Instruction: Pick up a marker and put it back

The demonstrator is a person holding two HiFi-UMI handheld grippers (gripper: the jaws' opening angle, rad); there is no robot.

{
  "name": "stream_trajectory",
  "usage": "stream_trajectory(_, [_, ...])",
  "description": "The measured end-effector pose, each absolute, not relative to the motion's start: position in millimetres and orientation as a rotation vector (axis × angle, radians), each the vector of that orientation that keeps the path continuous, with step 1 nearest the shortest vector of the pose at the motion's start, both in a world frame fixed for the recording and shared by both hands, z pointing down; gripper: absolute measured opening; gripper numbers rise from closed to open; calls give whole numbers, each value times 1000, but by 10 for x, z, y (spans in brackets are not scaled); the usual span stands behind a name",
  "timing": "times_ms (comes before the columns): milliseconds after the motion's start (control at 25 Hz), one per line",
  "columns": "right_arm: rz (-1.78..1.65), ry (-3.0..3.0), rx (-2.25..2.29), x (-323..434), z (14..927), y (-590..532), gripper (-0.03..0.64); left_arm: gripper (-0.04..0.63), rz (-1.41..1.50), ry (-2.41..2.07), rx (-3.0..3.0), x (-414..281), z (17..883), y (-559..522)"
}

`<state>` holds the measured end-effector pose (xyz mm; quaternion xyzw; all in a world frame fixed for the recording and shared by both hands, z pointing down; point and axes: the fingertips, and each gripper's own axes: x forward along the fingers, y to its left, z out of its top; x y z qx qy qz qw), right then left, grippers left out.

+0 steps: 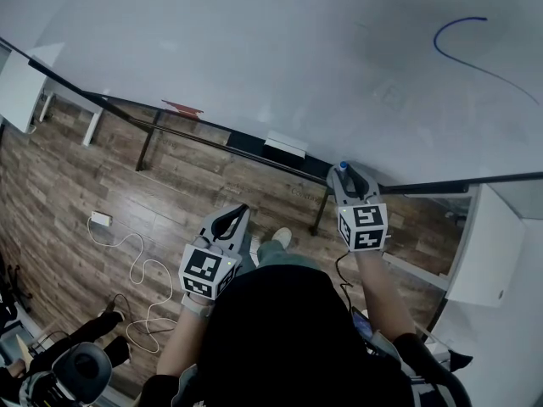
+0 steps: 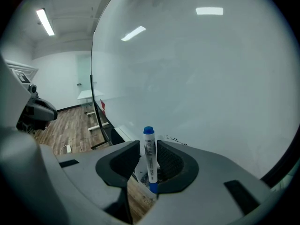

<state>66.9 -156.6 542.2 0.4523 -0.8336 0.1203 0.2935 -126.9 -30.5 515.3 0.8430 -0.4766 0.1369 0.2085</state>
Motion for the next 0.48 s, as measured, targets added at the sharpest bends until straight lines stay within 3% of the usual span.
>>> stream_trajectory(480, [337,-2198,1350,847,5187,-1474,130,23,377,-1217,2441,-1148,5066,-483])
